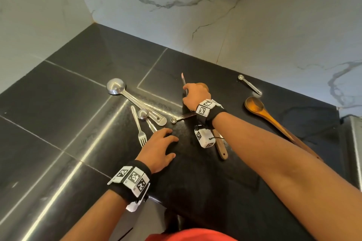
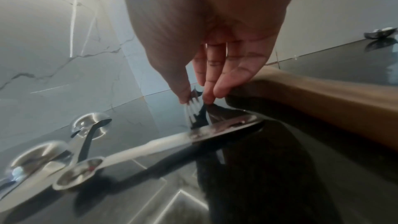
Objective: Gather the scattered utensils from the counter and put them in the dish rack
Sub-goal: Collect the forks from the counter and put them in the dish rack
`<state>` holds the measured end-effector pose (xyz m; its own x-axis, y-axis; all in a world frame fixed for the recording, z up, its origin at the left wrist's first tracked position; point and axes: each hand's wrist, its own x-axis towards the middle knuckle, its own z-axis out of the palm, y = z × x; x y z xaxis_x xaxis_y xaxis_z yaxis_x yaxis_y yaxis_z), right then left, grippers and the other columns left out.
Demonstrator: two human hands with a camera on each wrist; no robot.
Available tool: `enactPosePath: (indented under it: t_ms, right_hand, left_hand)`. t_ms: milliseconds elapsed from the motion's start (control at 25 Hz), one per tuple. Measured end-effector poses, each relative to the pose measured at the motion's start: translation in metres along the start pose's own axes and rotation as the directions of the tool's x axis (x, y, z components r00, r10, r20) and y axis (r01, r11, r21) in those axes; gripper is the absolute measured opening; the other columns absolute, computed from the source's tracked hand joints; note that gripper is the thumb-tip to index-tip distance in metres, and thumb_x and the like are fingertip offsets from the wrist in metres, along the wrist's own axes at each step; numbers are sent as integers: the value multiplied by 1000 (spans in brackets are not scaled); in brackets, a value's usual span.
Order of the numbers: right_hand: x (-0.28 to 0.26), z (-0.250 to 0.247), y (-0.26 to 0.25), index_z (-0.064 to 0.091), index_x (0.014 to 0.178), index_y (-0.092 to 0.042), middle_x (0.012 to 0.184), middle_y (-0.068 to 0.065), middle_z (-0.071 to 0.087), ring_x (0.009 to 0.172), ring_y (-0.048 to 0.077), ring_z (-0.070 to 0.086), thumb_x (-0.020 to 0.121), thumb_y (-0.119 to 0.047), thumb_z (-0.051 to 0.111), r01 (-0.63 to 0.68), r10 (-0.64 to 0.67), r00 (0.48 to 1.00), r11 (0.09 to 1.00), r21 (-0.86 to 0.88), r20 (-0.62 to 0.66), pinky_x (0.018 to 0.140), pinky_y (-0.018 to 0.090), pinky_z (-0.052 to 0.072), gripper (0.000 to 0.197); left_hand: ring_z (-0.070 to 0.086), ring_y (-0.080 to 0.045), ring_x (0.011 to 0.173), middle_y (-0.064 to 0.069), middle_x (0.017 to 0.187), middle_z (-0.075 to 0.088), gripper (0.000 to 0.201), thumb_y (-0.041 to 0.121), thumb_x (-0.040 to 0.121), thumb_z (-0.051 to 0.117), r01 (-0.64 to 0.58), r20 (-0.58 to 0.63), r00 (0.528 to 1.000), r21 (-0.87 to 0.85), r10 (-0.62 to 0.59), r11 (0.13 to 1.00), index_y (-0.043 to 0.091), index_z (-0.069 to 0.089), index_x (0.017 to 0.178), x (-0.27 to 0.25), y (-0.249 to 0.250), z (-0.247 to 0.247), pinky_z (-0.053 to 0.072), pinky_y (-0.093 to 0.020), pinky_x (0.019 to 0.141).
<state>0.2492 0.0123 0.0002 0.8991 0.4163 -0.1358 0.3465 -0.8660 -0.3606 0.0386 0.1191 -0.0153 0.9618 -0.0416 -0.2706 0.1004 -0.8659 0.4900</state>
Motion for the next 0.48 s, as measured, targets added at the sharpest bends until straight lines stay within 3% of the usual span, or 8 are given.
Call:
enactPosePath:
  t_ms: [80,160,280,360,400,440,480]
  right_hand:
    - [-8,-3,4,65,127,-28,100,-1,74,101,23,67,83,-22,67,50,-48,999,995,92,-21,79,37,58,44]
    - [-19,-17,13,67,120,-33,83,-10,71,88,15,67,82,-24,67,84,-76,996,974,210,-46,76,35,57,39]
    - [-49,-46,25,74,98,-33,75,-15,66,76,7,64,80,-27,70,173,-155,985,932,319,-82,75,29,53,19]
    - [-74,-64,23,77,86,-28,77,-11,70,75,7,67,77,-24,75,236,-225,971,879,414,-76,74,29,56,9]
    - [-86,-70,20,78,84,-23,78,-5,73,74,9,70,77,-20,77,228,-239,970,838,495,-40,74,28,58,7]
    - [-97,-72,14,79,85,-16,79,1,76,73,12,72,78,-14,78,201,-251,968,789,581,5,74,27,59,7]
    - [-107,-70,8,78,85,-10,79,7,77,73,15,74,79,-10,78,178,-264,964,741,648,37,75,28,59,7]
  left_hand:
    - [35,-19,141,0,151,38,56,35,86,68,-15,-18,1000,4,15,1000,28,51,139,-1,2,-3,31,-35,117]
    - [38,-18,138,0,147,42,57,34,86,67,-36,-124,992,-55,29,998,26,50,140,0,8,-8,32,-34,116]
    - [32,-19,145,1,152,39,65,27,87,68,-54,-358,934,-143,-1,988,23,43,146,7,19,-21,25,-33,119]
    - [23,-15,150,8,157,34,71,26,87,69,-88,-444,896,-130,22,988,26,37,151,12,30,-28,19,-29,119]
    - [26,-11,148,12,153,37,70,26,88,68,-103,-457,889,-129,33,986,28,37,151,12,38,-29,20,-24,117]
    - [41,-9,140,14,143,49,63,26,89,68,-119,-476,878,-141,38,983,31,43,147,10,44,-28,29,-19,111]
    - [59,-9,119,14,122,63,50,23,90,68,-135,-512,858,-161,35,978,33,53,137,6,50,-26,42,-18,98]
